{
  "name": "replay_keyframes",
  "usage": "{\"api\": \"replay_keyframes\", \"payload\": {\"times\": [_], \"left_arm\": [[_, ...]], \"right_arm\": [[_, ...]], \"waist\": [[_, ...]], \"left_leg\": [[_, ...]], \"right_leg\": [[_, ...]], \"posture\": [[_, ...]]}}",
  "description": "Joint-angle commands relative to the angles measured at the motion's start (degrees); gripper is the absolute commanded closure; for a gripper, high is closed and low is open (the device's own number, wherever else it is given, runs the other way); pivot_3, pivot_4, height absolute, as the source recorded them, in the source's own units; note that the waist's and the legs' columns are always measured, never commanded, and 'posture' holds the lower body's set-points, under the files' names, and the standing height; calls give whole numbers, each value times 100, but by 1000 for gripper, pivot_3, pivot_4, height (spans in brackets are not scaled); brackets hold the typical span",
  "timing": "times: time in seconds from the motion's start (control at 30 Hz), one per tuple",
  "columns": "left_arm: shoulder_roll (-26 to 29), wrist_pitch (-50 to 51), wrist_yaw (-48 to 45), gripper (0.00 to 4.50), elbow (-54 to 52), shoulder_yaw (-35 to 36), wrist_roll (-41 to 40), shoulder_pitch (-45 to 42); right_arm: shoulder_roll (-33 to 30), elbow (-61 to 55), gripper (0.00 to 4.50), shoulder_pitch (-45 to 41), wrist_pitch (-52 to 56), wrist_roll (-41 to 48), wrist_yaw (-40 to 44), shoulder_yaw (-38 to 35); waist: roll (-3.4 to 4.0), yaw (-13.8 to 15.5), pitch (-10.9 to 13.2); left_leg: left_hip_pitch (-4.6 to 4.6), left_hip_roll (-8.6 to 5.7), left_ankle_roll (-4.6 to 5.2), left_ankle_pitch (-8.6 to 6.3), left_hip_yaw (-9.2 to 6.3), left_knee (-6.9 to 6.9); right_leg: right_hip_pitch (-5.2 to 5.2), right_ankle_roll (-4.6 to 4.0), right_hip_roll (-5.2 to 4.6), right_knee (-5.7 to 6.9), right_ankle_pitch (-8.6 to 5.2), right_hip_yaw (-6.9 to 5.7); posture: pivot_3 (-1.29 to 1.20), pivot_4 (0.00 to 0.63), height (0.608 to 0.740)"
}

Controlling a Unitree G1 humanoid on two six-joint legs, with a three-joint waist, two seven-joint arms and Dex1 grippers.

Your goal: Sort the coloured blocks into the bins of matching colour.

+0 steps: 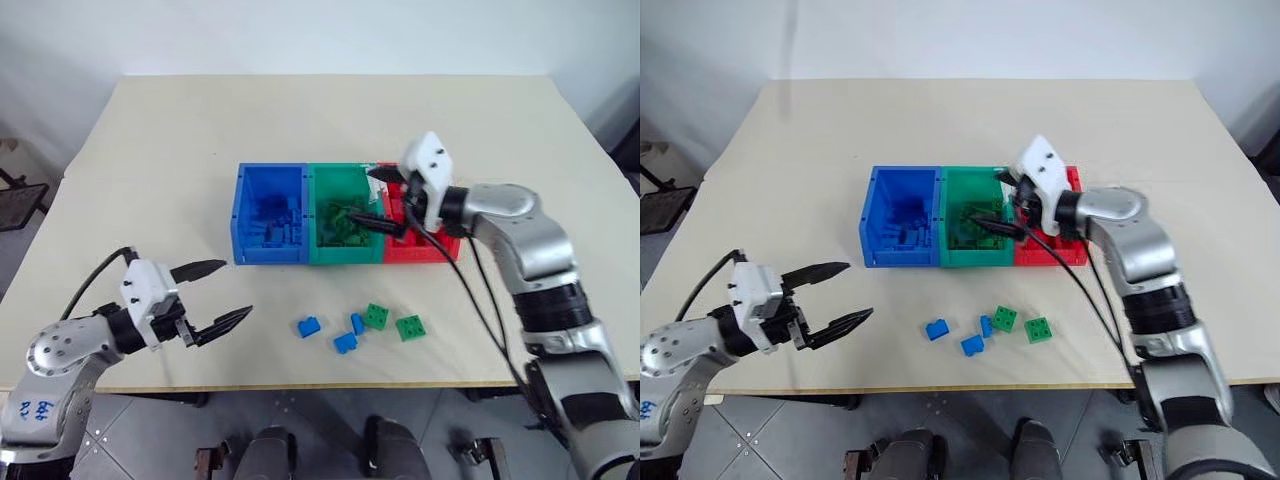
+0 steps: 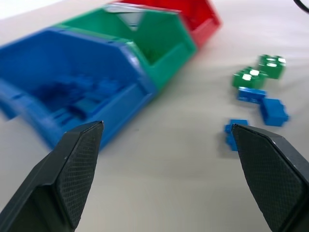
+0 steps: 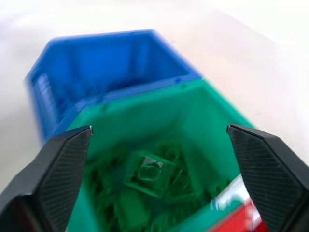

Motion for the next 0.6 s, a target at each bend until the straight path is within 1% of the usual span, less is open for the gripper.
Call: {"api": "replay_keyframes", "payload": {"times": [0.03,0.1,0.17,0.23,0.3,0.33,0.43,0.53,0.6], "left_arm": [[192,-354,-410,0,124,-344,241,-206],[214,-434,-536,0,197,-532,318,-297],[133,-518,-590,0,324,-754,401,-451],[65,-697,-676,0,481,-1101,617,-655],[-30,-745,-733,0,558,-1245,607,-832],[-57,-739,-758,0,578,-1277,576,-895],[-102,-758,-866,0,630,-1355,525,-1012],[-206,-768,-838,0,647,-1366,483,-1076],[-206,-753,-864,0,643,-1345,472,-1071]], "right_arm": [[-561,-854,12,892,-786,435,939,-550],[-862,-1137,12,1592,-1032,668,1317,-892],[-1153,-1104,12,2421,-1504,507,1390,-1370],[-1438,-674,12,3254,-2109,301,1508,-1971],[-1701,-247,12,3794,-2317,288,1678,-2366],[-1761,-63,12,3937,-2556,260,1731,-2481],[-1869,104,12,4122,-2687,281,1854,-2516],[-1777,-55,12,3901,-2738,255,1892,-2181],[-1746,-321,12,3664,-2513,285,1980,-1775]], "waist": [[0,18,0],[0,-4,0],[0,-10,0],[0,26,0],[-1,72,1],[-1,76,1],[0,31,0],[0,-25,0],[0,-29,0]], "left_leg": [[-1,-1,0,0,-1,-2],[0,0,2,-1,6,-4],[3,0,2,-1,12,-4],[5,2,2,-1,12,-2],[5,-3,5,-1,16,4],[8,-2,6,-1,26,7],[19,4,8,1,37,6],[48,5,8,1,51,-8],[52,7,8,1,54,-10]], "right_leg": [[1,0,-1,0,0,-1],[2,1,-1,-4,0,-2],[2,1,-1,-7,0,1],[3,1,-1,-3,0,1],[12,1,-4,-10,0,4],[12,1,-4,-12,0,9],[13,-1,-1,-10,0,17],[22,-2,-2,-4,0,31],[22,-2,-1,-2,0,34]], "posture": [[0,150,740],[0,150,740],[0,150,740],[0,150,740],[0,150,740],[0,150,740],[0,150,740],[0,150,740],[0,150,740]]}}
